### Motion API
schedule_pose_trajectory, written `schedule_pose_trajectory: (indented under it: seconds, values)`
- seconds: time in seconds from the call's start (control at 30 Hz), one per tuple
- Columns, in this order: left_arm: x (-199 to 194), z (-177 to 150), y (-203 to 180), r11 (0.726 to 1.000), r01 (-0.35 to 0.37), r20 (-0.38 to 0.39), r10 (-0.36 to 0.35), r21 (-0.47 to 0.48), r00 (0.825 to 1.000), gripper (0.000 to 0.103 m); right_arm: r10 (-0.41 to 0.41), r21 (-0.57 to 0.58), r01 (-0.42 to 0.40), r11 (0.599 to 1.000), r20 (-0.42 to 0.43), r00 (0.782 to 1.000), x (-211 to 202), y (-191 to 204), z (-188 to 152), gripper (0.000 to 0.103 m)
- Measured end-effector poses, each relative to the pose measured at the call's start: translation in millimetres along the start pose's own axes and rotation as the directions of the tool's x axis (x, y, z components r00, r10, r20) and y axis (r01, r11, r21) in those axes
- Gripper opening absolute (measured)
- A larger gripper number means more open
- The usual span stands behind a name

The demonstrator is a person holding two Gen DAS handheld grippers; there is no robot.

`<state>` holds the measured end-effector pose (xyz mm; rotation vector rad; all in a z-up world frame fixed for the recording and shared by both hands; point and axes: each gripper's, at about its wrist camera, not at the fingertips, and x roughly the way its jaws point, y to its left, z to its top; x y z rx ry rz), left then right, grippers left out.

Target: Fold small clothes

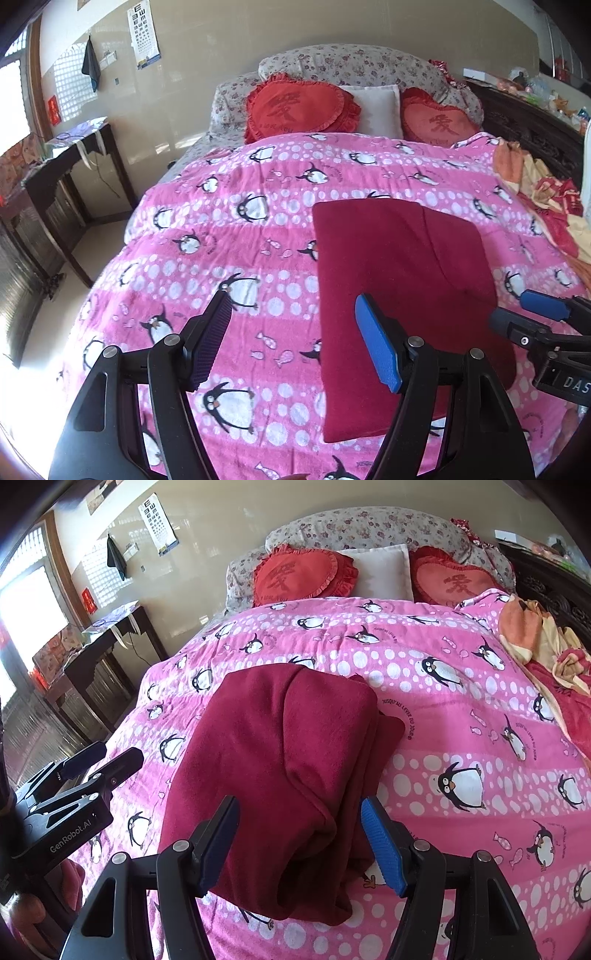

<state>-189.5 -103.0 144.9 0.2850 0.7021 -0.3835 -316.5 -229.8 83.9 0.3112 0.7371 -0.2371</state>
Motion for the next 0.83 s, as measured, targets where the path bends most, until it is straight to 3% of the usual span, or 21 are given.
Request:
schedule_pose_trajectory:
  seconds: [0.07,0.17,0.5,0.83]
  values:
    - [4,0,-4,0.996,-0.075,-0.024,0.076,0.036,0.997,0.071,0.003,-0.001,-0.003,1.0,-0.002,1.0,1,1,0,0.066]
    - [15,-4,-11,0.988,-0.129,-0.081,0.136,0.09,0.987,0.071,0.007,-0.003,-0.007,1.0,-0.006,1.0,3,2,0,0.066]
    - [8,-4,-10,0.999,0.004,-0.068,-0.001,0.053,0.998,0.071,0.003,0.001,-0.003,1.0,-0.015,1.0,5,1,-1,0.066]
    - [12,-3,-6,0.998,0.053,-0.073,-0.052,0.015,0.996,0.071,-0.004,-0.003,0.004,1.0,-0.019,1.0,6,2,-2,0.066]
